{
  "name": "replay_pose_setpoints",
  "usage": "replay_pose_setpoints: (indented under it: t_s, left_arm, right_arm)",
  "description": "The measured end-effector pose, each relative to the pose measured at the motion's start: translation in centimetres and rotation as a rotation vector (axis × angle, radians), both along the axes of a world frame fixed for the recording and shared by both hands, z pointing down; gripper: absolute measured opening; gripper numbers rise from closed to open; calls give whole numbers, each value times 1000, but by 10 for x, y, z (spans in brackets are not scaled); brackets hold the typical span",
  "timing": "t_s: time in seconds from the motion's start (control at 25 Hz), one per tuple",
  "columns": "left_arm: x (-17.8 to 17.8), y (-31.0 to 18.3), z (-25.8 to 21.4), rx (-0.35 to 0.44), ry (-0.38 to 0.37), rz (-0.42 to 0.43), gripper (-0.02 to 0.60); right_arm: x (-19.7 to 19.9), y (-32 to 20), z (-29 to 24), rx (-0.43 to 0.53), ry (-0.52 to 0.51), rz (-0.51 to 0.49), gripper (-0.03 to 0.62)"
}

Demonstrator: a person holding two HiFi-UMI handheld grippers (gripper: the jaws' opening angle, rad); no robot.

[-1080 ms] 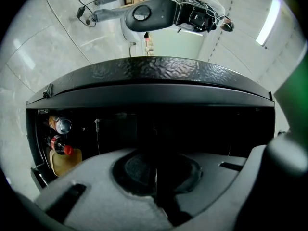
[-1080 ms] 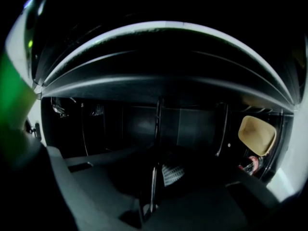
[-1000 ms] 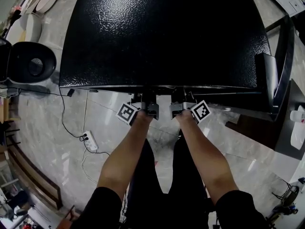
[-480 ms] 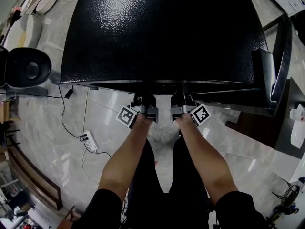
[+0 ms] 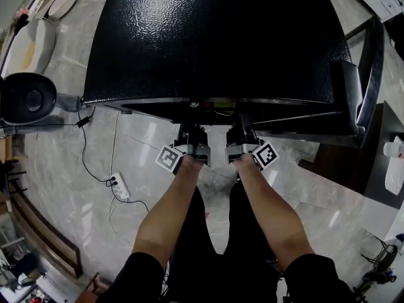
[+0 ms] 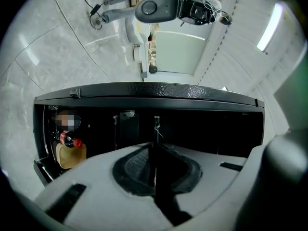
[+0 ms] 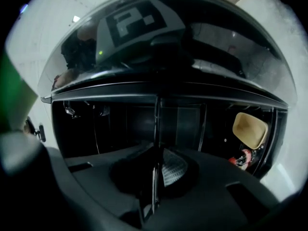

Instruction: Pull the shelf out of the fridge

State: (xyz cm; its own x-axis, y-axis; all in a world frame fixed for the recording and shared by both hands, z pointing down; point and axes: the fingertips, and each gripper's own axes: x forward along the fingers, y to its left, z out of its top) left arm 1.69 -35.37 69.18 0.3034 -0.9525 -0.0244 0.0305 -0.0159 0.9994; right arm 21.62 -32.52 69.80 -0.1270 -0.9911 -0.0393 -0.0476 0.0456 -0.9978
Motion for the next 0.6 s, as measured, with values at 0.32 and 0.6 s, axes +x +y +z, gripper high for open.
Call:
replay_pose_setpoints:
  t_s: [0.32, 0.6]
  left_arm:
    - [-2, 12, 1, -13, 0, 1, 29]
    - [-4, 22, 1, -17, 8, 20, 29]
  right_arm:
    - [-1, 14, 2, -6, -12, 8, 34]
    - [-4, 28, 2, -3, -15, 15, 34]
